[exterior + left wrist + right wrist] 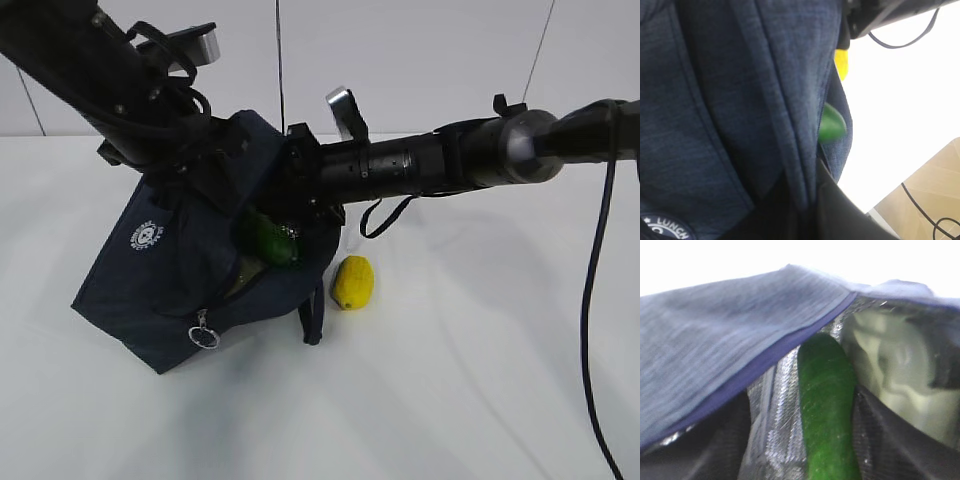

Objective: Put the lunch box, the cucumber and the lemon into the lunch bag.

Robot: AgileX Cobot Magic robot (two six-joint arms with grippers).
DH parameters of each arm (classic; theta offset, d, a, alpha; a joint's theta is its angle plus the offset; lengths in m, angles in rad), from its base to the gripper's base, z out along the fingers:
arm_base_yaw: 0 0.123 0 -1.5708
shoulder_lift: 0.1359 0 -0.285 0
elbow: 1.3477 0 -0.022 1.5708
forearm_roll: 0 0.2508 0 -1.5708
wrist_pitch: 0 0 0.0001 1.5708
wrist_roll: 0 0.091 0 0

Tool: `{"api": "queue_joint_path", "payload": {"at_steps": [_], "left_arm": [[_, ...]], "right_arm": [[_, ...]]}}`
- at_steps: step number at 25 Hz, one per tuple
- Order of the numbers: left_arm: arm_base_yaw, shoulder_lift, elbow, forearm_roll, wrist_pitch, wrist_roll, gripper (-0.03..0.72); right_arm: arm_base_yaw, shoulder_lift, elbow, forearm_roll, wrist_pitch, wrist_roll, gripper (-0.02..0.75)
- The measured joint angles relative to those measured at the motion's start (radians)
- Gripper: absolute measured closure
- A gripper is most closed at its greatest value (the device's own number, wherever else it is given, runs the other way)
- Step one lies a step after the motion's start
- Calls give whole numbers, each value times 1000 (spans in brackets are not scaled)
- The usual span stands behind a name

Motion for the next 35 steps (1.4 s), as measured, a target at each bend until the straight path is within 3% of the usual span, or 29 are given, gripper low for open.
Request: {"api": "queue_joint_path", "payload": {"at_steps": [9, 16, 25, 31, 35], "left_arm": [[0, 0, 0, 0, 0, 0, 685], [0, 0, 0, 0, 2, 0, 685], [0, 0, 0, 0, 6, 0, 685], [0, 0, 0, -2, 10, 0, 685], [0, 0, 0, -2, 10, 0, 685]], "right_arm": [[0, 0, 0, 16, 30, -8, 256], [-22, 0, 0, -72, 115, -7, 256], [-146, 0, 0, -138, 134, 40, 256], [-210, -17, 0, -253, 134, 80, 256], [-226, -82, 0, -395, 136, 131, 256]]}}
